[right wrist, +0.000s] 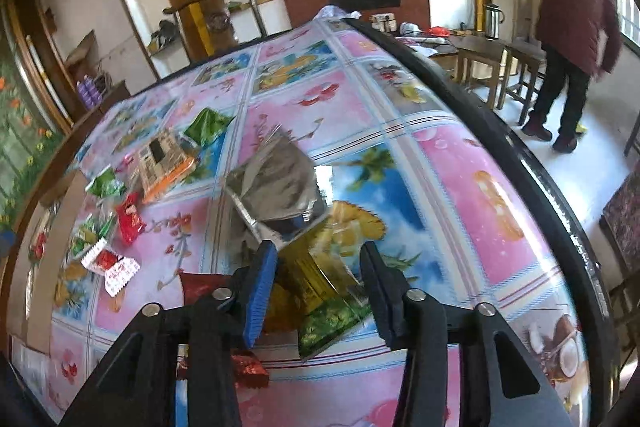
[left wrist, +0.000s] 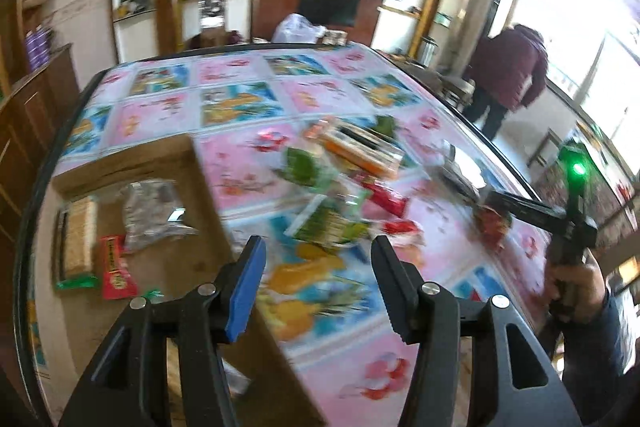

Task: Organize snacks
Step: 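Move both tools back to the snack pile and grasp a yellow packet with the right tool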

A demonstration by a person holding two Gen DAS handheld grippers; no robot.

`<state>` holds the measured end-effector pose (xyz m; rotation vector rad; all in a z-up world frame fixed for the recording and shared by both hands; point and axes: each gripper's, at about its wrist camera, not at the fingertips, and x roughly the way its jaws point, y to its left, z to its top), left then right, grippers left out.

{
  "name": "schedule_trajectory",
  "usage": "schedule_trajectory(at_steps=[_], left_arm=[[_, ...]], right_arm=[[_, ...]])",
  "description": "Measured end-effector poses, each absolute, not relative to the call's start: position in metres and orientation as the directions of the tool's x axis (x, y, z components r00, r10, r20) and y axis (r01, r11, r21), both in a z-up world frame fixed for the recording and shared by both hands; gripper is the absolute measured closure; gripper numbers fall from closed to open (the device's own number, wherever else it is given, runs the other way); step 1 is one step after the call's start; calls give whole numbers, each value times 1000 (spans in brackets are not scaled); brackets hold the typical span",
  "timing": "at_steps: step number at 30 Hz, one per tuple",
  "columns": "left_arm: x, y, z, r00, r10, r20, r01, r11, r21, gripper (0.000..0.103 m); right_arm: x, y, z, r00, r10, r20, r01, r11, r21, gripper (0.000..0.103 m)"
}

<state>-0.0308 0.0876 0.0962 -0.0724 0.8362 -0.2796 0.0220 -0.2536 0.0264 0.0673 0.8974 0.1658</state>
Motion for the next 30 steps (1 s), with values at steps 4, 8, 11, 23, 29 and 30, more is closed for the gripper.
schedule_trajectory(at_steps=[4,8,11,23,29,30], left_arm=[[-32,57,94,601,-309,-737,278,946,-169,46],[-35,29,91,560,-348,-752,331,926,-183,45],[-34,11,85,523,-373,-766,356,913,-201,44],[-30,-62,60,418,-388,-821,420,884,-204,44],[-17,-107,40,357,-380,-853,468,863,-189,44],[-15,-114,37,350,-384,-855,473,860,-192,44]], right_arm=[[19,-233,22,585,174,-793,-179,980,83,65],[10,-226,23,563,186,-805,-212,974,76,65],[2,-227,23,558,174,-811,-218,974,59,63],[-16,-262,26,582,224,-782,-155,974,164,75],[-17,-277,27,594,282,-754,-127,958,259,75],[-18,-277,28,595,285,-752,-132,957,258,75]])
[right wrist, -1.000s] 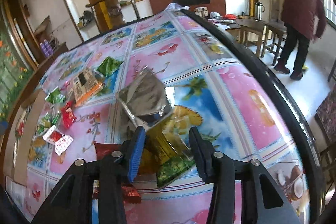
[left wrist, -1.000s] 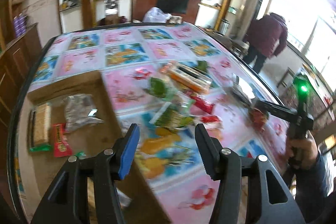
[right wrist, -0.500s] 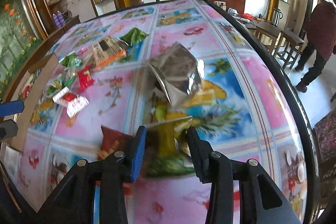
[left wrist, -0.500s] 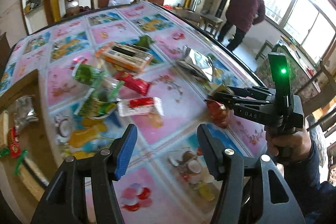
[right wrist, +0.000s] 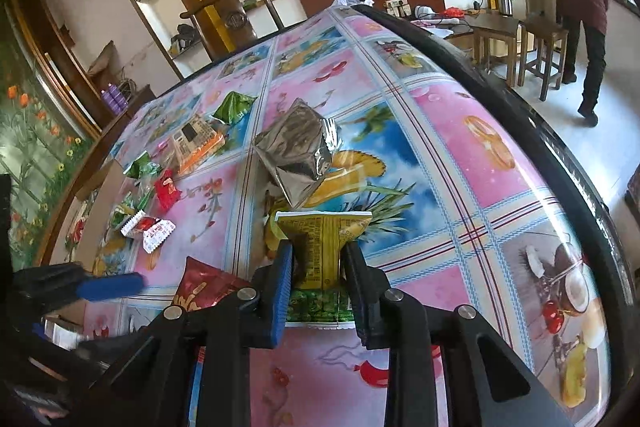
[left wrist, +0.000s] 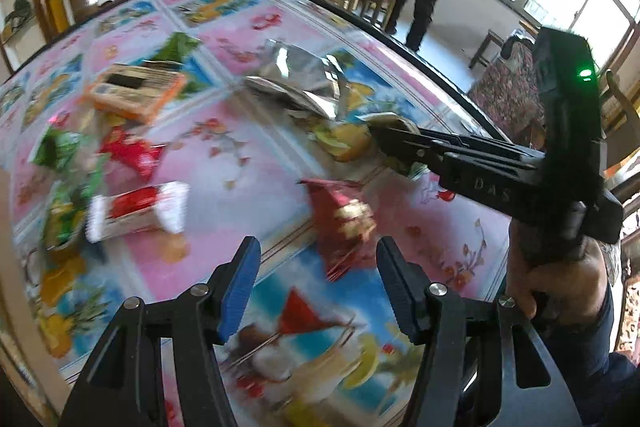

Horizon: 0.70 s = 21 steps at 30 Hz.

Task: Organize snacks
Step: 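Move both tools back to the snack pile and grasp a yellow packet with the right tool, then grasp the red chocolate packet with the left tool while the right holds the yellow packet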

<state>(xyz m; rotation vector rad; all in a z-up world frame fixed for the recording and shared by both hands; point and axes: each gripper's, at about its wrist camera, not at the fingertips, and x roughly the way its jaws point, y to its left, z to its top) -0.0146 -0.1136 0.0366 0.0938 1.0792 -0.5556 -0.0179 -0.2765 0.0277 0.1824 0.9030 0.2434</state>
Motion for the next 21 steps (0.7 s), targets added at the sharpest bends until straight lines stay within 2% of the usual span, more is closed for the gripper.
schedule_trajectory(at_steps=[2,3,6,7,15,21], left_arm=[[-10,-125,30,336,-385,-860,483,854,-194,44],[-8,-131,25,332,-374,-866,486,855,-183,47],[-4,-141,18,376,-340,-862,485,865,-130,67],[-4,-143,16,386,-325,-863,487,867,-108,69],[-10,-128,18,444,-323,-836,494,866,-72,72],[1,-89,36,554,-309,-773,417,907,-64,72]], right_arm=[[-19,-277,29,601,287,-746,-130,956,263,75],[-19,-278,30,602,290,-744,-130,955,267,75],[-19,-277,30,602,292,-743,-135,955,266,75],[-20,-277,31,602,293,-743,-135,954,267,75],[-18,-276,30,600,292,-745,-139,955,263,75],[-18,-265,29,598,274,-753,-125,960,250,75]])
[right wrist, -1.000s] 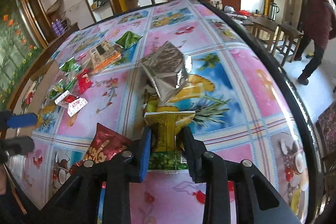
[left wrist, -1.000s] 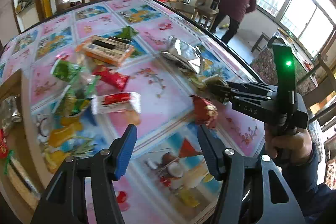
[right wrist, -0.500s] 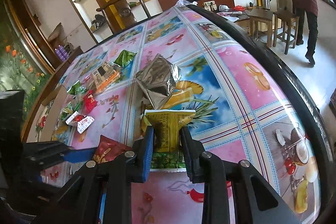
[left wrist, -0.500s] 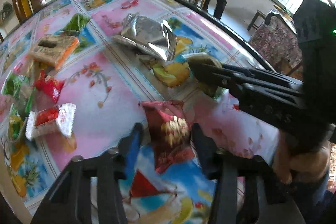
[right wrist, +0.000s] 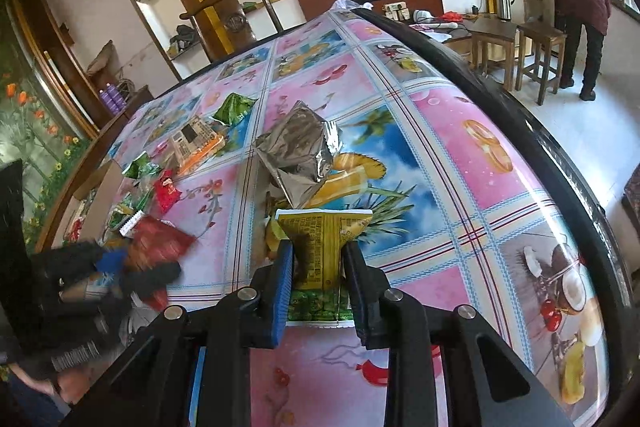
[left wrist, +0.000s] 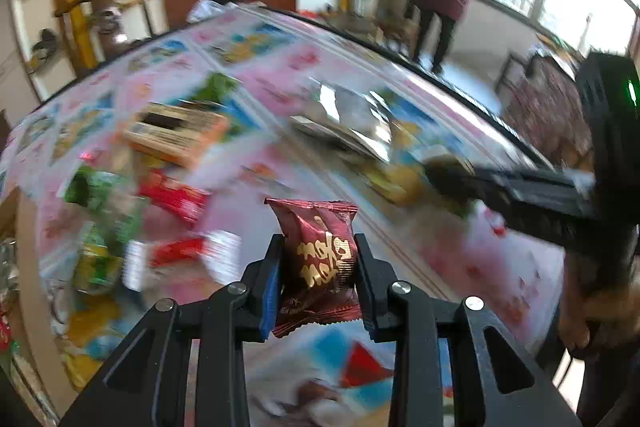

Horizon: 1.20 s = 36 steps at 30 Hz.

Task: Organize snacks
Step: 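Grasp the red chocolate packet with the left tool while the right holds the yellow packet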

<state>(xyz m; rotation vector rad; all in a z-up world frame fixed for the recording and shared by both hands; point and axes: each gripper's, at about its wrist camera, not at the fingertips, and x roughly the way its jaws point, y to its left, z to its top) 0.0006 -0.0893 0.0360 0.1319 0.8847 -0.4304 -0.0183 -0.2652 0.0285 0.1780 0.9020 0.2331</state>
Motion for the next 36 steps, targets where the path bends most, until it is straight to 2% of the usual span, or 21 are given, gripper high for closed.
schedule_trajectory(at_steps=[3,8,16,36], left_arm=[[10,-73,38,575,-323,-752,375,921,-109,72],[13,-62,42,623,-262,-737,333,941,-53,72],[17,-44,49,678,-206,-706,254,966,-37,71],[15,-40,53,699,-172,-694,233,973,-6,71]], right_arm=[[-19,-245,26,585,297,-754,-146,954,262,75],[-23,-202,22,550,352,-757,-217,936,277,75],[-19,-200,17,542,367,-756,-198,930,310,75],[-16,-192,15,526,355,-773,-210,935,287,75]])
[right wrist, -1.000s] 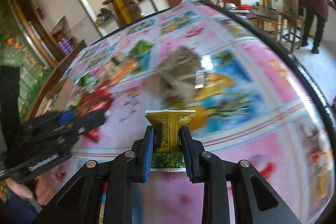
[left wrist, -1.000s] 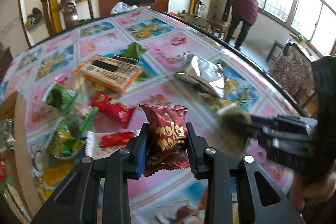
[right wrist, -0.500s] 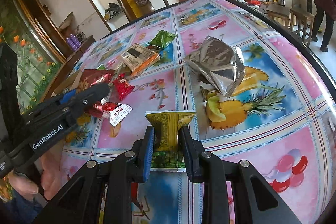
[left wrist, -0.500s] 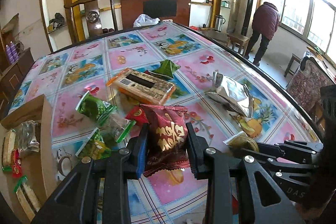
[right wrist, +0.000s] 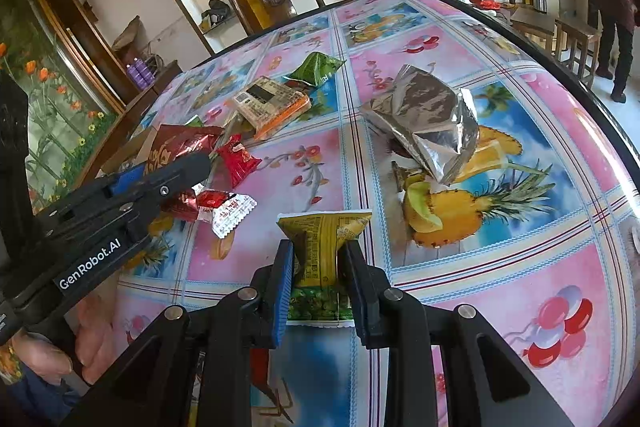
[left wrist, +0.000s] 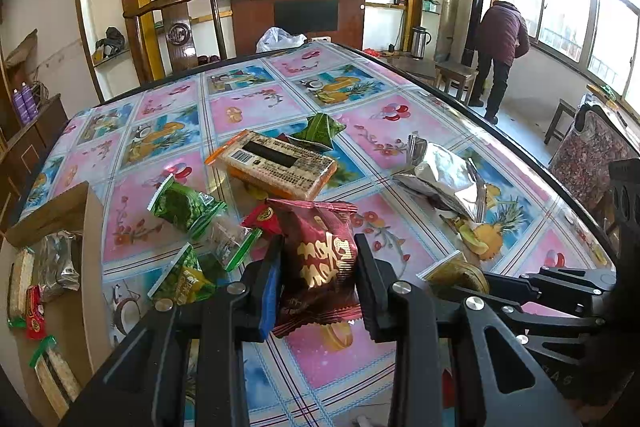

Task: Organize snacks
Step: 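Grasp the red chocolate packet with the left tool while the right holds the yellow packet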

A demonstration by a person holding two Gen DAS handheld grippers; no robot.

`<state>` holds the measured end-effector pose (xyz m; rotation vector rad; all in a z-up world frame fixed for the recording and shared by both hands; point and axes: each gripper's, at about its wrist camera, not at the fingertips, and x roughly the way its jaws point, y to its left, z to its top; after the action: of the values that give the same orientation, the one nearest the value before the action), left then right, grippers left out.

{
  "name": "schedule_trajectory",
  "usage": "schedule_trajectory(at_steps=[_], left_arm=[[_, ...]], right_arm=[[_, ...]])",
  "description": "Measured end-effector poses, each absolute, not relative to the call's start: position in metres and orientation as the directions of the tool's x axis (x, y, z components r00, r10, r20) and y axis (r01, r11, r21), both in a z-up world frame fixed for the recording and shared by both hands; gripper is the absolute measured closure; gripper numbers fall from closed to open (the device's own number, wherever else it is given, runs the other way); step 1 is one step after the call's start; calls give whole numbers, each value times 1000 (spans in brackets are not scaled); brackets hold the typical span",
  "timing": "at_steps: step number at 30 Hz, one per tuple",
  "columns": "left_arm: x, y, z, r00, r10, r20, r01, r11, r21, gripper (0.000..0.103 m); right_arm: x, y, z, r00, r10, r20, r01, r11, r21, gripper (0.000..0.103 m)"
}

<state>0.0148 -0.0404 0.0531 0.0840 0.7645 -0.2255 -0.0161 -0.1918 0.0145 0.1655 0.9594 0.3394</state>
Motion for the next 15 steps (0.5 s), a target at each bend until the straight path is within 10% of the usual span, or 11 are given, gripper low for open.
schedule_trajectory(at_steps=[15], left_arm=[[12,-39,55,706,-172,-687,226,974,-10,71]], right_arm=[[-19,-185,13,529,331,-781,-208,943,259,74]])
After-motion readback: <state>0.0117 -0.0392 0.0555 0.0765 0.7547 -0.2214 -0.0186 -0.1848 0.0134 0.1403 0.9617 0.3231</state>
